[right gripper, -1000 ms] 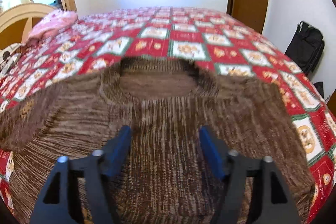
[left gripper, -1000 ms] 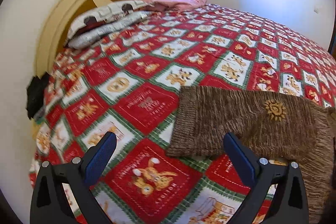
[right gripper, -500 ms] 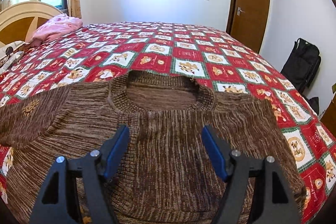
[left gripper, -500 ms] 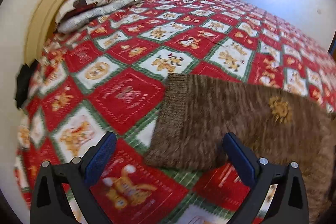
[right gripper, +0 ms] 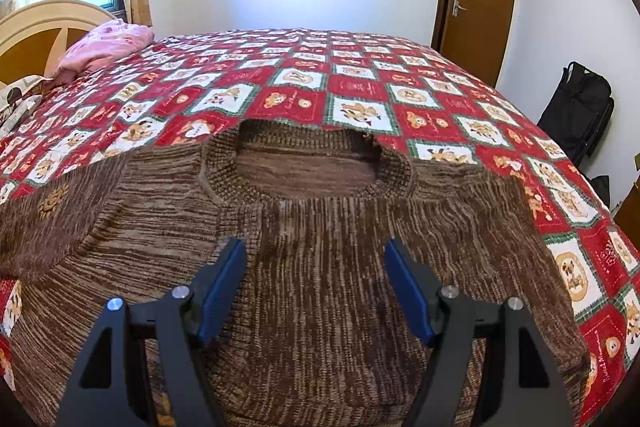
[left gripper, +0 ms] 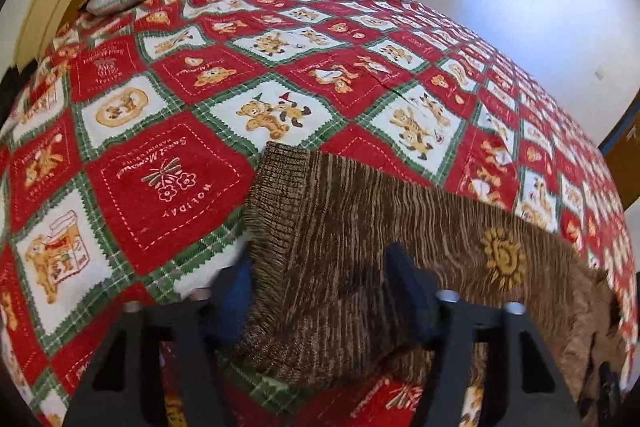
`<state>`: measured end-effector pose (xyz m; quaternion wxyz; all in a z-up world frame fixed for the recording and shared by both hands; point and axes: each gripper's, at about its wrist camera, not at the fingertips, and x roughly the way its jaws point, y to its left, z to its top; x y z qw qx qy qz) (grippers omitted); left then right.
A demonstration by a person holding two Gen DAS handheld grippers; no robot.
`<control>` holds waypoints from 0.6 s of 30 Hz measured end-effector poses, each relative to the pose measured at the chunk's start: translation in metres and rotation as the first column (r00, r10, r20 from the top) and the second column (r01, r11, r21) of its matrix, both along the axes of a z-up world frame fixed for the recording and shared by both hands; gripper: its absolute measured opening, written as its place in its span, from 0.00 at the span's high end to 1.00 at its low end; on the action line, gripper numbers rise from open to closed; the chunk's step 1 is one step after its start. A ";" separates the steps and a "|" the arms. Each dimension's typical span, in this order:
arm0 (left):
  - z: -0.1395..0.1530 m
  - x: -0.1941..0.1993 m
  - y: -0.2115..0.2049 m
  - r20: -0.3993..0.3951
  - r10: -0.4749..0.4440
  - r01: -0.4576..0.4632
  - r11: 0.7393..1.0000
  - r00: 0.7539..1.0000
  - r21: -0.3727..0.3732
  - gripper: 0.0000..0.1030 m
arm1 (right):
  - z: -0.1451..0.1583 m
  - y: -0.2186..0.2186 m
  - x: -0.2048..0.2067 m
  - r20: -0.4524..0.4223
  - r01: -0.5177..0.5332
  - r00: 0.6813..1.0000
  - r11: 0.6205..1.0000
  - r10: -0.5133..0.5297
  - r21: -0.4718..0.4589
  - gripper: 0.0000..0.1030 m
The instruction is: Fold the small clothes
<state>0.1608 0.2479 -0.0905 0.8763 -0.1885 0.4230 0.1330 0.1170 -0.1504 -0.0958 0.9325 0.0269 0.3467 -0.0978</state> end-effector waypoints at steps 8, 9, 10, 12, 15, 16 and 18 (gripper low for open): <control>0.007 -0.009 0.024 0.051 0.033 -0.030 0.998 0.998 -0.064 0.94 | -0.002 -0.002 0.001 -0.011 0.006 1.000 1.000 -0.006 0.013 0.27; 0.012 -0.010 0.022 0.069 0.030 -0.026 0.998 0.997 -0.048 0.94 | -0.001 -0.003 0.001 -0.010 0.007 1.000 1.000 -0.007 0.014 0.27; 0.017 -0.010 0.020 0.082 0.020 -0.017 0.999 0.996 -0.038 0.94 | -0.001 -0.003 0.001 -0.009 0.006 1.000 1.000 -0.006 0.015 0.27; 0.028 -0.007 0.010 0.101 -0.007 0.006 1.000 0.995 0.009 0.94 | -0.001 -0.003 0.001 -0.010 0.006 1.000 1.000 -0.006 0.018 0.27; 0.037 -0.001 -0.002 0.108 -0.033 0.029 0.999 0.994 0.043 0.94 | -0.001 -0.004 0.001 -0.014 0.008 1.000 1.000 -0.008 0.019 0.27; 0.039 0.001 -0.007 0.110 -0.045 0.040 0.998 0.993 0.042 0.94 | -0.002 -0.004 0.001 -0.016 0.009 1.000 1.000 -0.009 0.019 0.27; 0.043 0.003 -0.017 0.113 -0.067 0.060 0.996 0.991 0.059 0.94 | -0.003 -0.003 0.003 -0.029 0.011 1.000 1.000 -0.011 0.009 0.27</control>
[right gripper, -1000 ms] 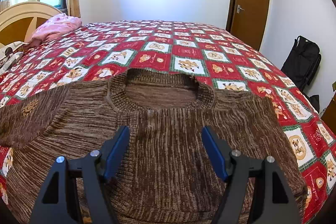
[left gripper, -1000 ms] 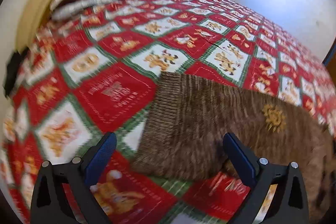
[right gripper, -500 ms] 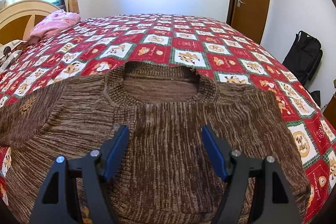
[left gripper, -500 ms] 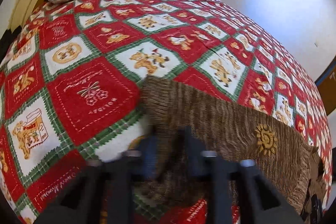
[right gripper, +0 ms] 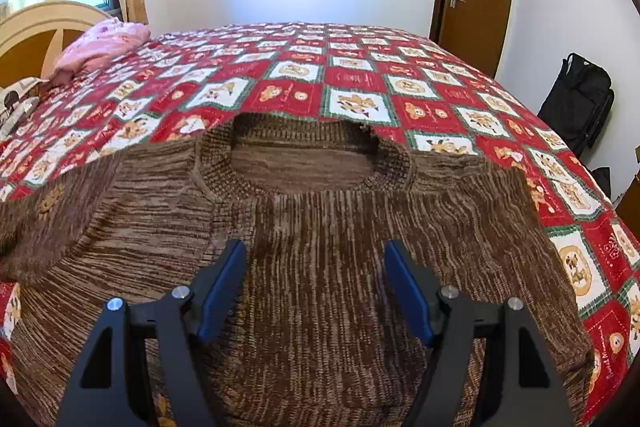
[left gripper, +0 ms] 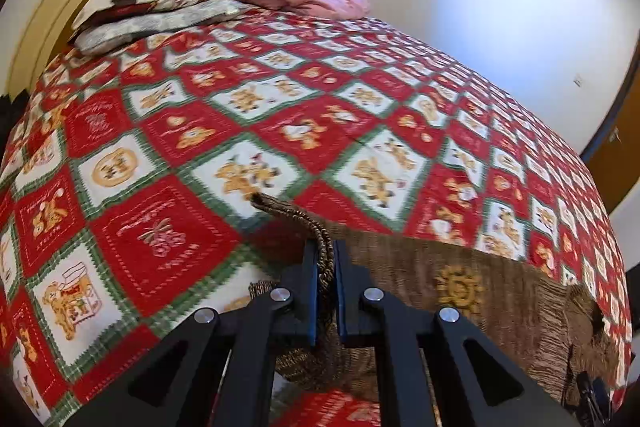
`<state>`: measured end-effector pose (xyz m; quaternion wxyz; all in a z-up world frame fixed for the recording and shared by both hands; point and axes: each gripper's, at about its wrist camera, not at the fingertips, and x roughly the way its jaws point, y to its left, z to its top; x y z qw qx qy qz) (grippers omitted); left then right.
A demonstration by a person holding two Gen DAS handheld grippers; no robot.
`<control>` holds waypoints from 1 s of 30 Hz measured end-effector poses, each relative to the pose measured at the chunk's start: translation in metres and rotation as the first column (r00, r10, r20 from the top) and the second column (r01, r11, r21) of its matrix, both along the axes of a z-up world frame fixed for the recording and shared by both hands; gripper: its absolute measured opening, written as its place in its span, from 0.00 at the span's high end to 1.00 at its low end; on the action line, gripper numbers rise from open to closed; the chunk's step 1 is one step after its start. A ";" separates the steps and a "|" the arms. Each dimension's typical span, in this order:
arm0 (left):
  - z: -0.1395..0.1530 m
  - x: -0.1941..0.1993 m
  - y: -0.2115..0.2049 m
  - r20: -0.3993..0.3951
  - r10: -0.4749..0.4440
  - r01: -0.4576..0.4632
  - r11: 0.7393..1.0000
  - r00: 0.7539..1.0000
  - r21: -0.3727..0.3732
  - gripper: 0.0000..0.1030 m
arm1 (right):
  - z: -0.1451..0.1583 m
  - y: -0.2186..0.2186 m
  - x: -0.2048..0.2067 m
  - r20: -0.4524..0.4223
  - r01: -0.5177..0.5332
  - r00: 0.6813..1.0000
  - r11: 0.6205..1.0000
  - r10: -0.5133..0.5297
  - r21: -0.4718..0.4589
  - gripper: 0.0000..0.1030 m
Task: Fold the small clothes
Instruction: 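Grasp the sleeve cuff with the left gripper and fold it across the body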
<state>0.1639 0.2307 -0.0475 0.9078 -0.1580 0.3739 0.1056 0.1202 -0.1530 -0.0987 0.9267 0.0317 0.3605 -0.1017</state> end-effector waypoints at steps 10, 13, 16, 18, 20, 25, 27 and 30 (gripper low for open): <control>0.014 -0.005 -0.070 0.025 -0.149 0.144 0.978 0.988 0.150 0.94 | -0.001 -0.003 0.000 -0.007 0.009 1.000 1.000 -0.009 0.007 0.27; 0.016 -0.004 -0.087 0.024 -0.181 0.175 0.972 0.983 0.159 0.94 | -0.002 -0.004 0.001 -0.012 0.012 1.000 1.000 -0.012 0.015 0.27; 0.019 -0.004 -0.111 0.023 -0.228 0.220 0.959 0.973 0.180 0.94 | -0.002 -0.005 0.001 -0.014 0.014 1.000 0.999 -0.013 0.029 0.27; 0.024 -0.009 -0.133 0.035 -0.275 0.263 0.944 0.961 0.201 0.94 | -0.002 -0.009 0.000 -0.008 0.022 1.000 0.999 -0.021 0.044 0.27; 0.029 -0.016 -0.162 0.049 -0.347 0.329 0.919 0.937 0.219 0.94 | -0.002 -0.013 -0.003 0.005 0.037 0.999 0.997 -0.037 0.064 0.27; 0.022 -0.033 -0.227 0.036 -0.496 0.473 0.845 0.868 0.248 0.94 | -0.001 -0.026 -0.009 0.033 0.074 0.996 0.988 -0.079 0.138 0.27; 0.012 -0.036 -0.245 0.006 -0.532 0.516 0.824 0.847 0.235 0.94 | -0.001 -0.031 -0.010 0.032 0.084 0.995 0.983 -0.090 0.164 0.27; -0.006 -0.042 -0.272 -0.062 -0.589 0.585 0.776 0.806 0.237 0.94 | -0.003 -0.034 -0.009 0.025 0.090 0.995 0.978 -0.096 0.189 0.27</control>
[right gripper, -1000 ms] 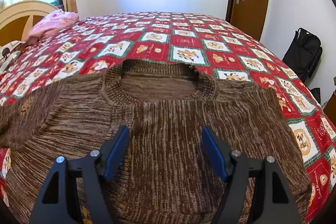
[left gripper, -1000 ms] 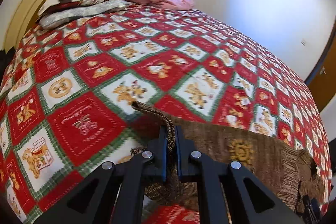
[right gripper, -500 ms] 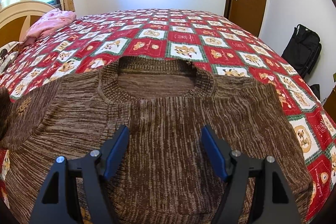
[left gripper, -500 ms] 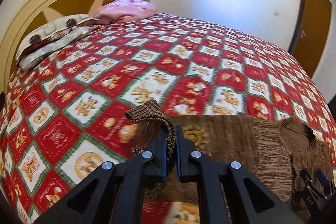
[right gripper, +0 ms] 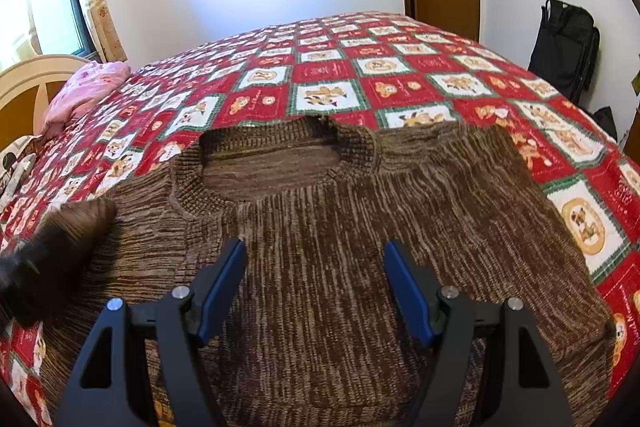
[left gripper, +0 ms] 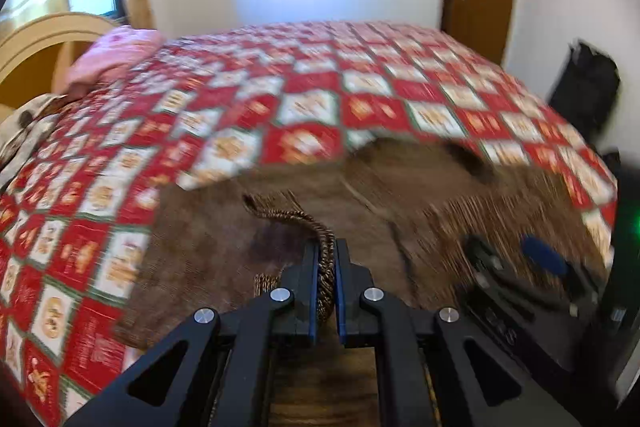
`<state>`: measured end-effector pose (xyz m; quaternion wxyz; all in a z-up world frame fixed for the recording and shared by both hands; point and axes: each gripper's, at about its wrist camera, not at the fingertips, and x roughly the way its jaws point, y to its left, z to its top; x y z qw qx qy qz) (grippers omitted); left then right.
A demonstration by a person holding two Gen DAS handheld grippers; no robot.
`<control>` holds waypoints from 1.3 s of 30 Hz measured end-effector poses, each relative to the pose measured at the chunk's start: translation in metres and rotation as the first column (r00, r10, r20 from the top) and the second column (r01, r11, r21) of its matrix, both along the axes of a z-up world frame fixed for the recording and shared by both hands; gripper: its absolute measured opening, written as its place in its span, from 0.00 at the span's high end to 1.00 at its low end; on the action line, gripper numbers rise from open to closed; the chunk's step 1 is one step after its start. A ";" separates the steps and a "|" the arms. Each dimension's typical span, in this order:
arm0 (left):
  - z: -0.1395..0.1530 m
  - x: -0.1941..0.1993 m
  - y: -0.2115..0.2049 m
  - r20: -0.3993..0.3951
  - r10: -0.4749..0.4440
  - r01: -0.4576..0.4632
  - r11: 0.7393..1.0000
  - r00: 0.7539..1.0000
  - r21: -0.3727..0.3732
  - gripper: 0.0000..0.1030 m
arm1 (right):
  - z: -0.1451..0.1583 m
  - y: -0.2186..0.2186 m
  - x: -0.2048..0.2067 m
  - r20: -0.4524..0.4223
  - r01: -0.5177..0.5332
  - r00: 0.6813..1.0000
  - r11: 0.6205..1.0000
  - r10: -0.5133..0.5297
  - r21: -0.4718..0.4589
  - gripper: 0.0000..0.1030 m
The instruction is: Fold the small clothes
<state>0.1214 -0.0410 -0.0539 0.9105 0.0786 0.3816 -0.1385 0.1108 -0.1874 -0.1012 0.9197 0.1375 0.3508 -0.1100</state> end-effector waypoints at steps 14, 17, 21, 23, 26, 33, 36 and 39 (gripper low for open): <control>0.011 -0.042 0.083 -0.115 0.018 -0.024 0.998 0.993 -0.052 0.73 | 0.004 -0.005 0.000 -0.012 -0.032 0.999 0.998 0.033 0.058 0.27; 0.017 -0.055 0.118 -0.018 0.123 -0.124 0.991 0.992 -0.045 0.41 | 0.018 0.002 -0.007 0.027 -0.111 0.994 0.978 0.108 0.178 0.27; 0.026 -0.060 0.140 0.046 0.154 -0.151 0.987 0.987 -0.057 0.40 | 0.023 0.034 0.002 0.004 -0.243 0.968 0.937 0.250 0.251 0.27; 0.027 -0.059 0.142 0.053 0.168 -0.166 0.985 0.984 -0.050 0.40 | 0.018 0.046 0.006 -0.012 -0.274 0.958 0.924 0.287 0.265 0.27; 0.025 -0.056 0.145 0.043 0.173 -0.171 0.984 0.984 -0.052 0.40 | 0.004 0.073 0.020 -0.094 -0.304 0.940 0.931 0.327 0.201 0.28; 0.021 -0.054 0.152 0.026 0.192 -0.190 0.980 0.981 -0.058 0.40 | 0.005 0.116 0.033 -0.138 -0.362 0.925 0.932 0.355 -0.023 0.87; 0.020 -0.051 0.151 0.025 0.193 -0.191 0.980 0.981 -0.058 0.40 | 0.014 0.115 0.030 -0.120 -0.386 0.918 0.921 0.378 -0.051 0.89; 0.020 -0.049 0.147 0.029 0.183 -0.181 0.982 0.983 -0.046 0.40 | 0.033 0.100 0.025 -0.078 -0.403 0.914 0.914 0.398 -0.054 0.89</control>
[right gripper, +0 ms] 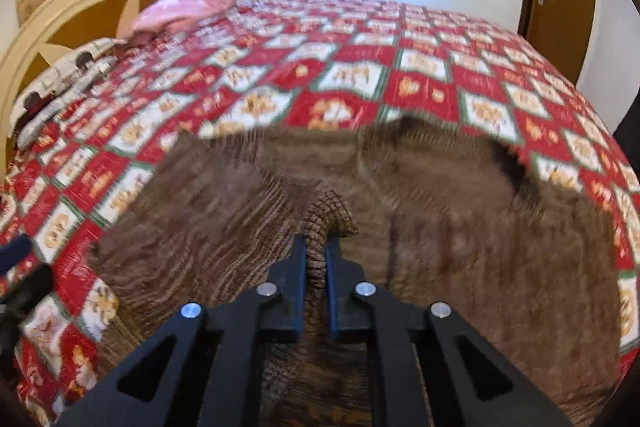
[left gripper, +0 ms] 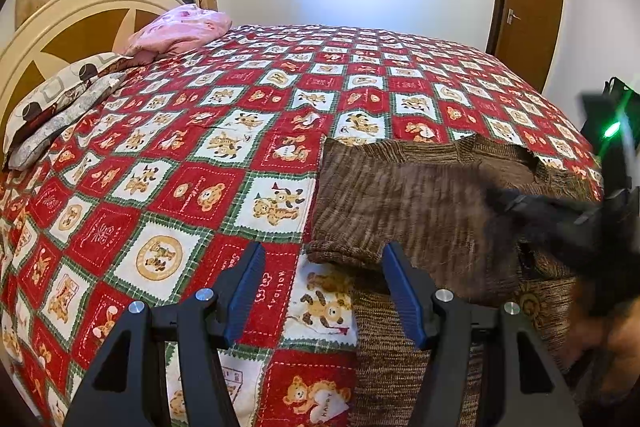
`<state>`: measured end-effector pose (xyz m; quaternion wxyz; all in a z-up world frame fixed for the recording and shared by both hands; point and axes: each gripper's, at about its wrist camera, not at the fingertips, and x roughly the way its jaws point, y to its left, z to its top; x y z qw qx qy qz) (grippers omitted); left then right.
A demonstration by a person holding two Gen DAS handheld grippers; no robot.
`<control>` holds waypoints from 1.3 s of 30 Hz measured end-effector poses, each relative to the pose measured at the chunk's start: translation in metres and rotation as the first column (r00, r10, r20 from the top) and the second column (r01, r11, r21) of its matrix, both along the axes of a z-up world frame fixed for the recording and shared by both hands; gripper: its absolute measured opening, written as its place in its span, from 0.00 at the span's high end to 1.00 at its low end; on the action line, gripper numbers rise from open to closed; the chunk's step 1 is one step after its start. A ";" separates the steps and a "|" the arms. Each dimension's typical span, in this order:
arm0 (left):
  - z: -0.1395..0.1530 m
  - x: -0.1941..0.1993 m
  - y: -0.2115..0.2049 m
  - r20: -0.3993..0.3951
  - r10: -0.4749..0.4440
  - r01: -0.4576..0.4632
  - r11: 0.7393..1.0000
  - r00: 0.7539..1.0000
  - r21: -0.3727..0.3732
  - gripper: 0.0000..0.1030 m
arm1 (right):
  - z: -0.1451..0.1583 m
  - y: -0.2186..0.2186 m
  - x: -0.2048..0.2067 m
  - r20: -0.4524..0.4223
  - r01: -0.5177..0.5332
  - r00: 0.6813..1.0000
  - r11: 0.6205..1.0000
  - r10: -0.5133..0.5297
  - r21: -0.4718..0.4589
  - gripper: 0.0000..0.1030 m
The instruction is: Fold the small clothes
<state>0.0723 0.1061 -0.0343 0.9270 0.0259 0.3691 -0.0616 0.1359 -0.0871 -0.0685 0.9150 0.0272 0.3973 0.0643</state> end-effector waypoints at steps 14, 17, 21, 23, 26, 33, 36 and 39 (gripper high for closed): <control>-0.005 0.000 -0.033 -0.003 -0.059 0.059 0.996 0.998 0.063 0.40 | -0.020 -0.093 0.016 -0.113 0.085 0.990 0.996 -0.082 0.021 0.59; -0.005 0.001 -0.032 -0.002 -0.054 0.054 0.996 0.999 0.072 0.40 | -0.007 -0.120 -0.009 -0.046 0.151 0.988 0.967 -0.145 0.207 0.51; -0.007 0.005 -0.029 -0.021 -0.039 0.039 0.999 0.999 0.030 0.40 | -0.003 -0.127 -0.044 -0.057 0.141 0.990 0.928 -0.130 0.344 0.55; -0.010 0.005 -0.031 -0.034 -0.049 0.050 0.998 0.998 0.024 0.40 | -0.008 -0.115 -0.054 -0.092 0.106 0.993 0.923 -0.078 0.369 0.56; -0.012 0.001 -0.038 -0.036 -0.065 0.066 0.997 0.997 0.046 0.40 | -0.012 -0.104 -0.060 -0.114 0.086 0.993 0.906 -0.041 0.416 0.53; -0.004 -0.004 -0.035 -0.016 -0.060 0.061 0.997 0.998 0.043 0.40 | -0.020 -0.066 -0.038 -0.118 0.007 0.992 0.901 0.049 0.435 0.48; -0.006 -0.002 -0.031 -0.034 -0.050 0.051 0.998 0.998 0.024 0.40 | -0.029 -0.054 -0.030 -0.133 0.006 0.989 0.875 0.066 0.484 0.39; -0.006 -0.003 -0.029 -0.033 -0.051 0.052 0.998 0.998 0.028 0.40 | -0.032 -0.049 -0.029 -0.132 -0.033 0.982 0.812 0.135 0.583 0.38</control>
